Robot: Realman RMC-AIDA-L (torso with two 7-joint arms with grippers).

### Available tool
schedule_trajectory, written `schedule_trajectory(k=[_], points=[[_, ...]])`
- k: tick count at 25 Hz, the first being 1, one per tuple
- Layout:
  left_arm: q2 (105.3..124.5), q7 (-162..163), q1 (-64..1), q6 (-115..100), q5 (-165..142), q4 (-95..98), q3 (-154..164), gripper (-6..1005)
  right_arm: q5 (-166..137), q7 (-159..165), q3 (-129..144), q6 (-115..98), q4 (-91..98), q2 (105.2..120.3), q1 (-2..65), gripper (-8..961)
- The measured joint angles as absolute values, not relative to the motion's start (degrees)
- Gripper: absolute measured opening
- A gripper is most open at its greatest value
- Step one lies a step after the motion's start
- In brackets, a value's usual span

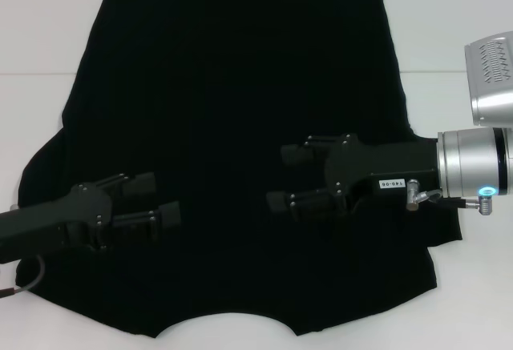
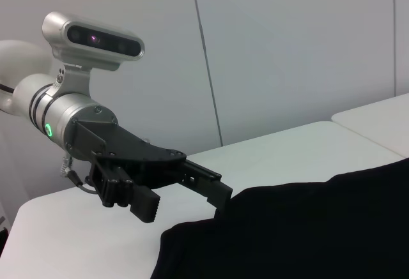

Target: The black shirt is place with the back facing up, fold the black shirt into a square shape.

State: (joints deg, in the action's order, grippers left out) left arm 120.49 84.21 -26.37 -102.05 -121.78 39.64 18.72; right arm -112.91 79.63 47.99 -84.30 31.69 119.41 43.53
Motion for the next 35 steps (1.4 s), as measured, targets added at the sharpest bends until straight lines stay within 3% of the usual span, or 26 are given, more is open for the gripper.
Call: schedule_trajectory(k=[20,35], points=[[120.5,84.5,-26.3,-101.7,-121.8,39.6,18.7,936,-112.8,79.4,48.0,-83.8,31.3,119.45,43.7,915],[120.05,98.1,-24.1,-86.1,-122.6,41.9,12.6,934,-112.6,79.6,47.7,-83.8,31.5,119.44,44.0,915]])
